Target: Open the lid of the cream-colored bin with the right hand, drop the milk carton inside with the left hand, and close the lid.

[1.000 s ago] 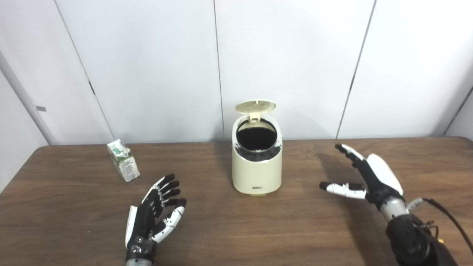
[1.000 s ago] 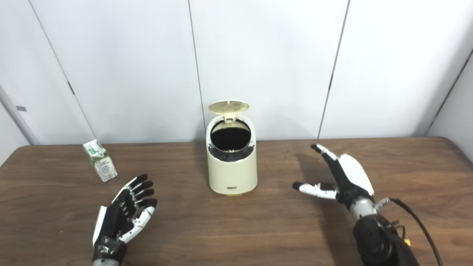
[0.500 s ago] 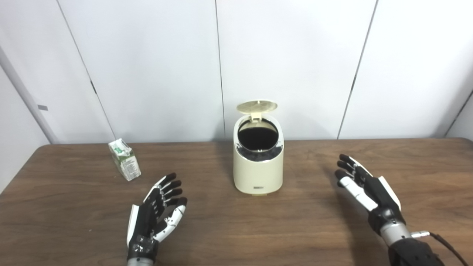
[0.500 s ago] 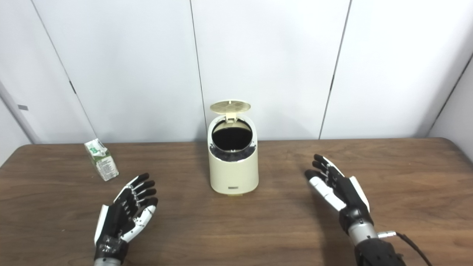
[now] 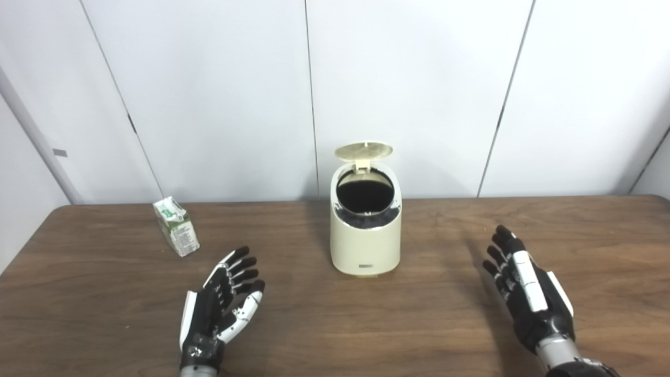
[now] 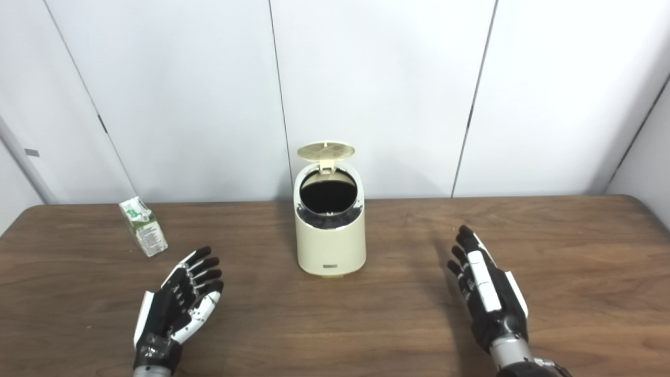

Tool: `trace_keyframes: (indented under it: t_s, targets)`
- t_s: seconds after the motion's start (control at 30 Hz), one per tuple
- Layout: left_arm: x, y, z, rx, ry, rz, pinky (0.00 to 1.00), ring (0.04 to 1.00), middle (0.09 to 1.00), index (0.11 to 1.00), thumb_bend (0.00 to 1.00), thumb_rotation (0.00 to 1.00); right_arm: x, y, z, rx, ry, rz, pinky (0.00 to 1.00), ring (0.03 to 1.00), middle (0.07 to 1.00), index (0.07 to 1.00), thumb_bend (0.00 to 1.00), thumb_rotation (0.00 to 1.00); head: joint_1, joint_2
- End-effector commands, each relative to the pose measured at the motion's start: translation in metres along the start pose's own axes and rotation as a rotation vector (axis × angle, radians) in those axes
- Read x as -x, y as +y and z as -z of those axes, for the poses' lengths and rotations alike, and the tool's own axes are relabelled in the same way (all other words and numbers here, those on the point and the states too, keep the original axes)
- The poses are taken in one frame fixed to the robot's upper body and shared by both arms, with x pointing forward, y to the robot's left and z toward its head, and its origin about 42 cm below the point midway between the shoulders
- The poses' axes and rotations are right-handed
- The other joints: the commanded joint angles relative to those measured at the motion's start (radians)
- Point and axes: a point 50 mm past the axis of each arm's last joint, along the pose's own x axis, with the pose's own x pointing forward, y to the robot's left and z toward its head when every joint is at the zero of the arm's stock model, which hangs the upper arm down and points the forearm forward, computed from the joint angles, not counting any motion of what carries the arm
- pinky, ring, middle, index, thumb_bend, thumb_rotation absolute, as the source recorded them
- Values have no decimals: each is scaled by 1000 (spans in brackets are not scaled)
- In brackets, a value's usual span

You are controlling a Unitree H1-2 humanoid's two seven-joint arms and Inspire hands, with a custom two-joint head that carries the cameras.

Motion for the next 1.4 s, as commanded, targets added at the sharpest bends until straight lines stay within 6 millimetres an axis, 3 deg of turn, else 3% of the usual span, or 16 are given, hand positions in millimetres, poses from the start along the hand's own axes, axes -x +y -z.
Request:
trace_keyframes:
  t_s: [0.0,0.1,0.27,0.33,0.47,0.7,0.8,1.03,1.2,1.37]
  targets:
    - [17,-2,14,24,51,-19,622,704,780,849,475,176,1,2,-8,-20,-68,-14,956,963,960,926,548,705,1,1]
    - [16,1,9,40,43,-36,587,693,780,849,495,144,4,-2,-5,-17,-68,-8,947,955,956,918,564,703,36,3]
    - [11,13,-15,-28,49,-78,608,716,780,840,568,178,6,-11,2,-44,-65,-6,960,958,960,919,549,689,96,-2]
    - [8,21,-21,-71,58,-80,605,710,789,849,572,138,7,-14,3,-29,-62,-11,973,966,966,919,575,697,96,-2]
    - [2,38,-30,-130,69,-101,672,735,799,857,640,86,10,-20,5,-31,-65,-8,973,967,965,917,574,686,164,-16]
    - [-11,69,-44,-203,27,-189,712,742,787,855,720,70,13,-16,-2,-85,-52,-23,957,962,963,929,494,712,203,-31]
    - [-20,85,-52,-248,11,-231,772,760,783,850,741,69,14,-12,-3,-87,-45,-25,941,950,953,925,491,692,217,-36]
    - [-44,117,-67,-351,-14,-288,796,747,764,843,769,69,15,-7,-6,-77,-17,-7,934,947,946,920,483,731,259,-59]
    - [-67,136,-75,-476,-11,-322,705,740,775,846,775,60,16,-4,-10,-98,-7,-31,938,951,953,916,442,788,276,-67]
    - [-91,147,-80,-527,4,-312,770,827,855,894,806,86,18,-1,-14,-96,3,-31,948,955,957,915,447,761,277,-67]
